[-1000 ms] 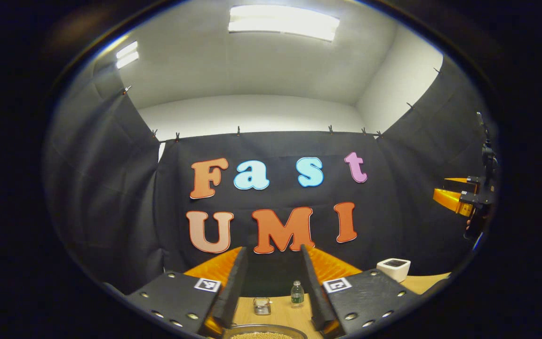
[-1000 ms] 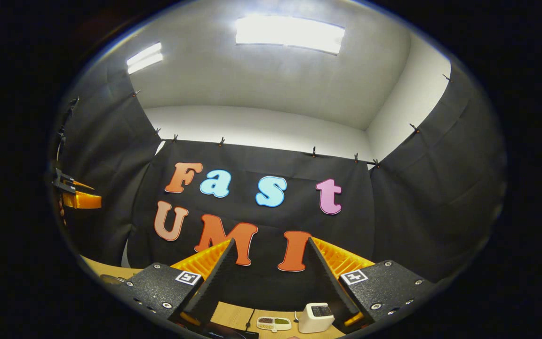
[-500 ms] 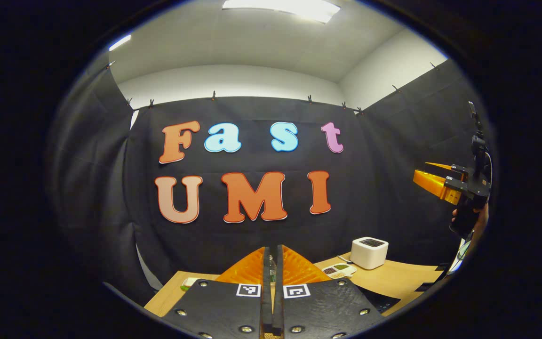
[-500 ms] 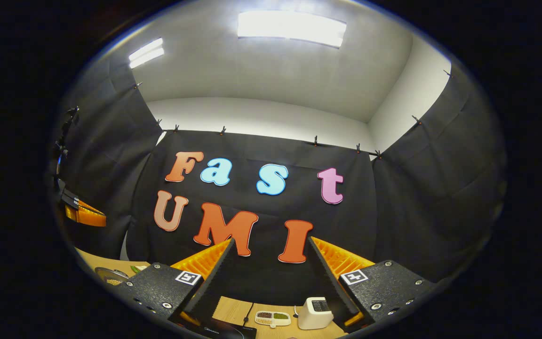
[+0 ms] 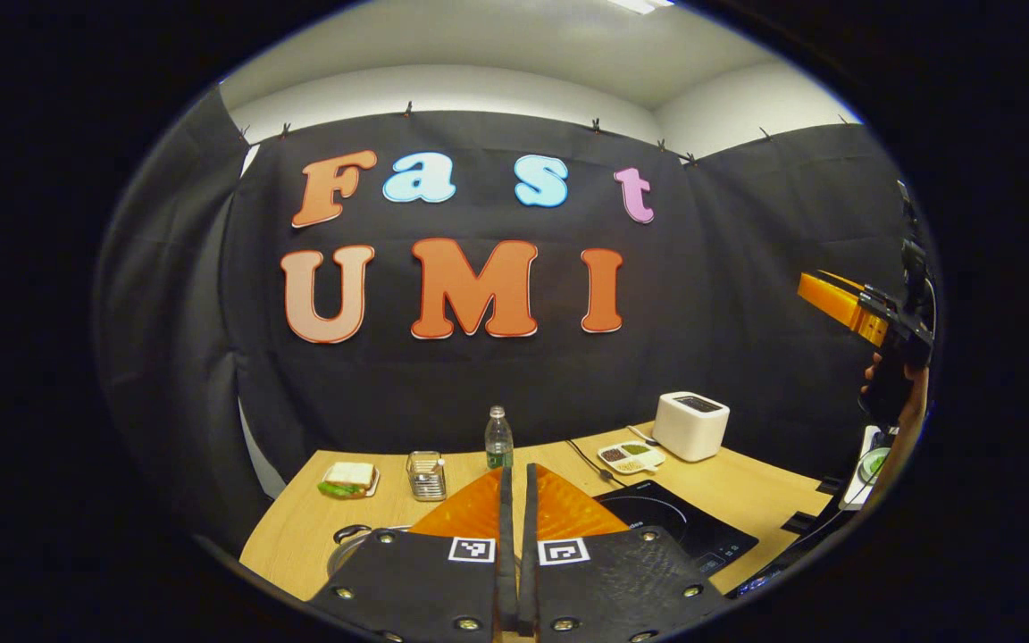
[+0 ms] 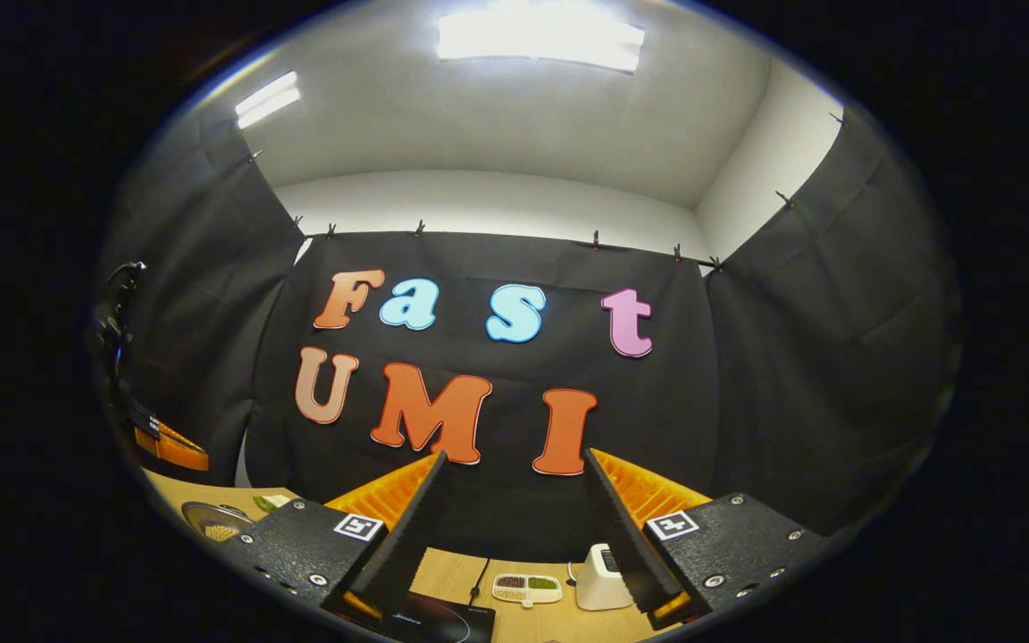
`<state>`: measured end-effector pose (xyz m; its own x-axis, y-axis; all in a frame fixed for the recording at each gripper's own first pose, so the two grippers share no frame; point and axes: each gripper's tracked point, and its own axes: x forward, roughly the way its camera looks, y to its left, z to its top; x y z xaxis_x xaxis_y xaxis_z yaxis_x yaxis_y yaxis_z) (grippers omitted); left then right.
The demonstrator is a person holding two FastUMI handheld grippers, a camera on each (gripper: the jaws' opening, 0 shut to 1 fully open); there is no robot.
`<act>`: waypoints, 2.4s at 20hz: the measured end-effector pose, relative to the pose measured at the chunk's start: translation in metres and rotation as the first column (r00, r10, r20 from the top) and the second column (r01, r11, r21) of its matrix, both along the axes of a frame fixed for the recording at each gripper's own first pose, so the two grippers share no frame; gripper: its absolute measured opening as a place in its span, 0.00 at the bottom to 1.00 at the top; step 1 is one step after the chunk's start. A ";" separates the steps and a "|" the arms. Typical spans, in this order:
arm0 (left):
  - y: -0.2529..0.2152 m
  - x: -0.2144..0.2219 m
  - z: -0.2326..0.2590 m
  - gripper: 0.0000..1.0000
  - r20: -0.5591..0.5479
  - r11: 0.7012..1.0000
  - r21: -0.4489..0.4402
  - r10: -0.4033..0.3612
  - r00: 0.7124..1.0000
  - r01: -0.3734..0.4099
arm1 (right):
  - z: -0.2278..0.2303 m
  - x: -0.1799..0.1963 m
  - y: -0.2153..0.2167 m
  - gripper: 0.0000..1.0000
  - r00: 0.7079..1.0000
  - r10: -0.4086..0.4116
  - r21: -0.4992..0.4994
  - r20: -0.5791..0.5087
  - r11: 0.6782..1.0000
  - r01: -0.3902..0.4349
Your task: First push the handle of the pot to place it horizontally, then grasp the pot with both hands and set it on the induction cooktop.
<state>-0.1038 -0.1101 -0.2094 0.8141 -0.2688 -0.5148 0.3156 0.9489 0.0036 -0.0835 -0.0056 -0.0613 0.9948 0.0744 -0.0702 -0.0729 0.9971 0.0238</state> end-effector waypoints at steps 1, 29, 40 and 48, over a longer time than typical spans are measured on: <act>0.004 -0.005 -0.007 0.03 -0.021 1.000 0.006 0.004 1.000 -0.004 | -0.006 -0.002 0.005 0.92 1.000 0.009 0.006 -0.006 1.000 -0.009; 0.073 -0.193 -0.210 0.03 -0.683 0.981 0.133 -0.010 0.731 0.138 | -0.153 -0.047 0.054 0.93 0.969 0.054 -0.002 -0.239 0.998 -0.056; 0.052 -0.185 -0.240 0.03 -0.768 0.972 0.144 -0.009 0.640 0.185 | -0.188 -0.065 0.033 0.93 0.949 0.038 -0.022 -0.314 0.999 -0.047; 0.025 -0.161 -0.254 0.01 -0.768 0.979 0.124 -0.007 0.640 0.160 | -0.198 -0.066 0.029 0.93 0.941 0.035 -0.004 -0.337 0.999 -0.039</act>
<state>-0.2651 -0.0851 -0.4629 0.0916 -0.1649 -0.9820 0.3563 0.9263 -0.1223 -0.1500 0.0230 -0.2598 0.9095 0.1083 -0.4013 -0.0994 0.9941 0.0429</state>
